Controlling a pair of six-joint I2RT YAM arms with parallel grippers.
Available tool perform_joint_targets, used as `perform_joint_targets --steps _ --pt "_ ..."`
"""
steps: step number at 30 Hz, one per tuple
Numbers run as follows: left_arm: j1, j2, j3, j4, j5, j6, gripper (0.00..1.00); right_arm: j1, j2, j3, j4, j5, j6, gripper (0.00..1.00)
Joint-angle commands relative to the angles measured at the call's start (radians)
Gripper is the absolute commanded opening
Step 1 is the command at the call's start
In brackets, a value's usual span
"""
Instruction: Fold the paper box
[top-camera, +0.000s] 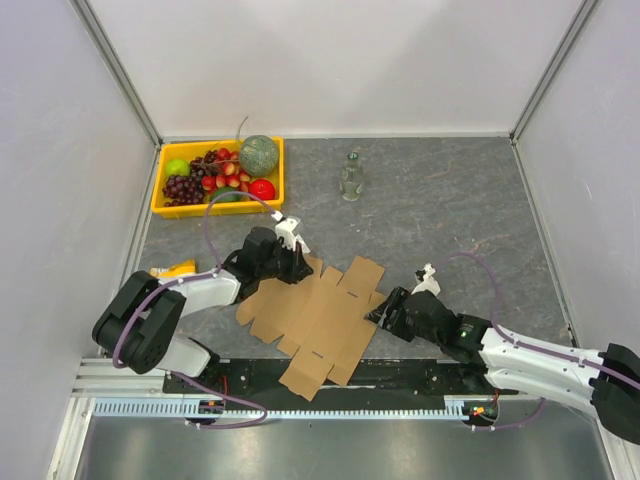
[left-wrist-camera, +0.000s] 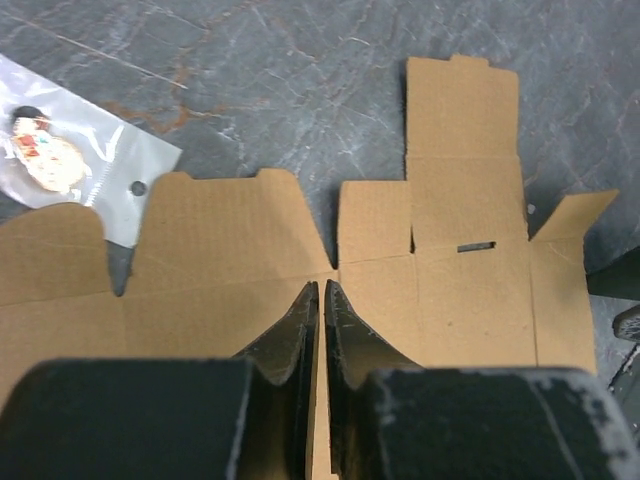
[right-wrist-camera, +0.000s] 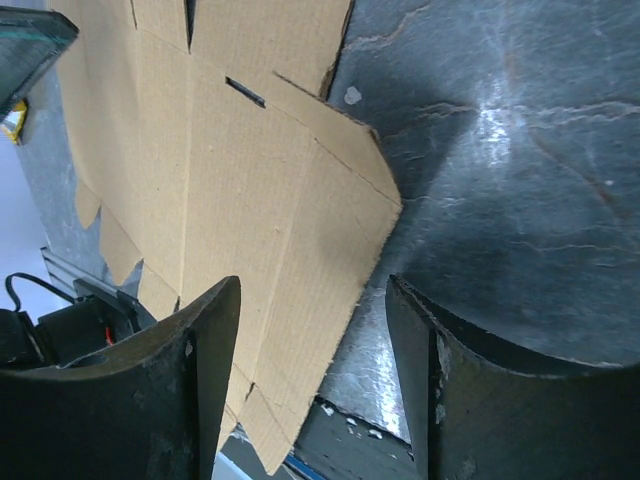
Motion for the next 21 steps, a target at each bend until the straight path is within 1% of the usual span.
perform_joint_targets --steps 1,4,5,12,15,18,21 --pt "-0.035 -0.011 -0.017 -0.011 0.036 -0.035 0.09 0.013 0.038 -0.028 0.074 0.002 0.038 0.67" --pt "-0.043 -0.021 -0.032 -0.020 0.024 -0.044 0.08 0.016 0.053 -0.045 0.086 0.002 0.048 0.66" --pt "-0.043 -0.027 -0.037 -0.025 0.021 -0.047 0.07 0.016 0.053 -0.051 0.115 0.002 0.053 0.66" --pt "-0.070 -0.031 -0.055 -0.045 0.019 -0.072 0.04 0.016 0.018 -0.100 0.168 0.025 0.072 0.65" --pt "-0.085 -0.028 -0.058 -0.052 0.010 -0.088 0.03 0.016 0.003 -0.122 0.221 0.034 0.073 0.64" --pt "-0.105 -0.027 -0.063 -0.051 0.008 -0.107 0.02 0.016 -0.002 -0.136 0.270 0.048 0.059 0.61" --pt "-0.128 -0.024 -0.064 -0.051 -0.001 -0.124 0.02 0.016 0.014 -0.133 0.307 0.062 0.026 0.55"
